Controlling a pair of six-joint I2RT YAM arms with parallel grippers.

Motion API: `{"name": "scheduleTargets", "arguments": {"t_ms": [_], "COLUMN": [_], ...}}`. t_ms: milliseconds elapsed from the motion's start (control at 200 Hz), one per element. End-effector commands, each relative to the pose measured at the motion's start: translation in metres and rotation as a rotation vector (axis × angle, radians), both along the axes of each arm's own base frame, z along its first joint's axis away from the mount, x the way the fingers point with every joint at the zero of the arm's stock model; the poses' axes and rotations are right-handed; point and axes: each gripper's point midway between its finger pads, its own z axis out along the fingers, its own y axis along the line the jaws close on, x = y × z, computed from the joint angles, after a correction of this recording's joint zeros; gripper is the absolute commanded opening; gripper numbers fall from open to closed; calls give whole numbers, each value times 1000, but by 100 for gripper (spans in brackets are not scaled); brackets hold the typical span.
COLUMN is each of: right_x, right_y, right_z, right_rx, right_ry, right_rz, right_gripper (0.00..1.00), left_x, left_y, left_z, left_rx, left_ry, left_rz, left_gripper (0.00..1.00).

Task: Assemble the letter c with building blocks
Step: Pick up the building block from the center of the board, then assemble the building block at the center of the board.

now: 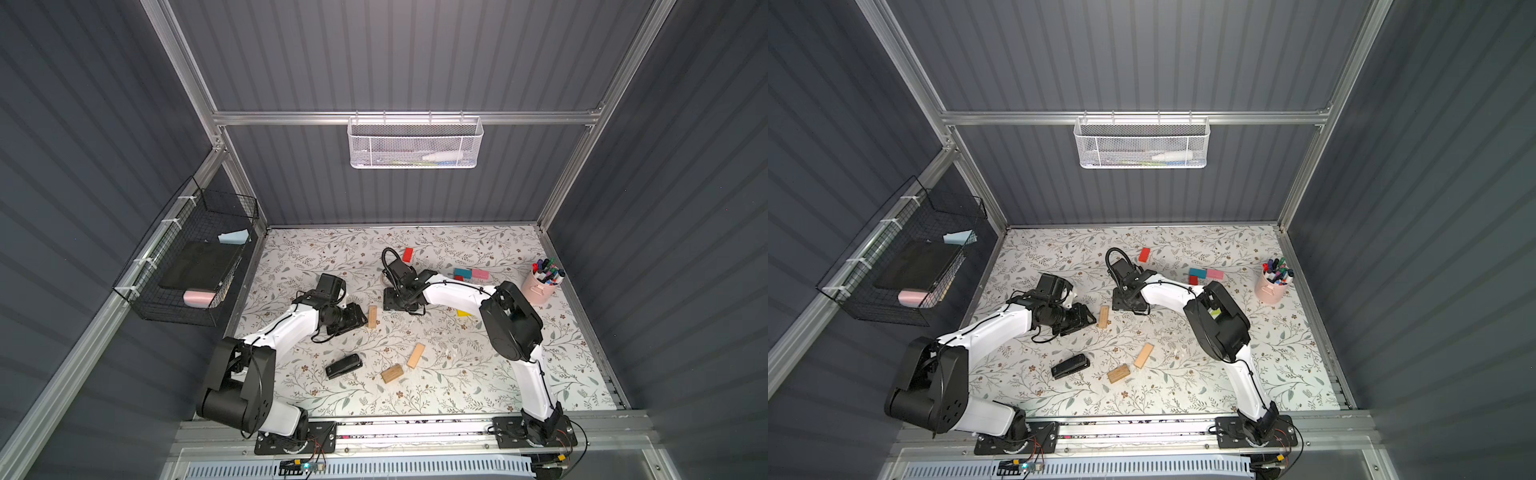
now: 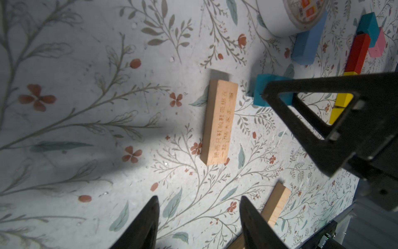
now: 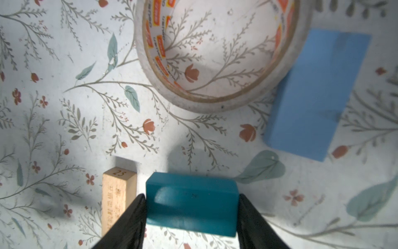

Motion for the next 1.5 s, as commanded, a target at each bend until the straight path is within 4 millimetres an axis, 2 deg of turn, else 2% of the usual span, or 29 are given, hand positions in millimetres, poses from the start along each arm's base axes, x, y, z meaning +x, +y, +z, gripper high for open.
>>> {"name": "scheduleTargets", "arguments": {"t_ms": [0, 525, 705, 1496], "right_x": [7, 14, 18, 15], "right_y": [19, 47, 47, 50], "right_z": [19, 15, 14, -5], "right_rx": [71, 73, 42, 2], "right_ry": [-20, -29, -38, -12], "right_rz": [-10, 0, -19, -18], "right_gripper": [61, 63, 65, 66], "left_x": [-5, -8, -9, -10], "left_y": [4, 8, 12, 8], "left_z": [-7, -5, -6, -2], "left_rx": [-2, -21, -13, -38], "left_ry": [28, 20, 18, 3], "left_rz": [15, 28, 44, 27], "left_gripper": [58, 55, 54, 54]}}
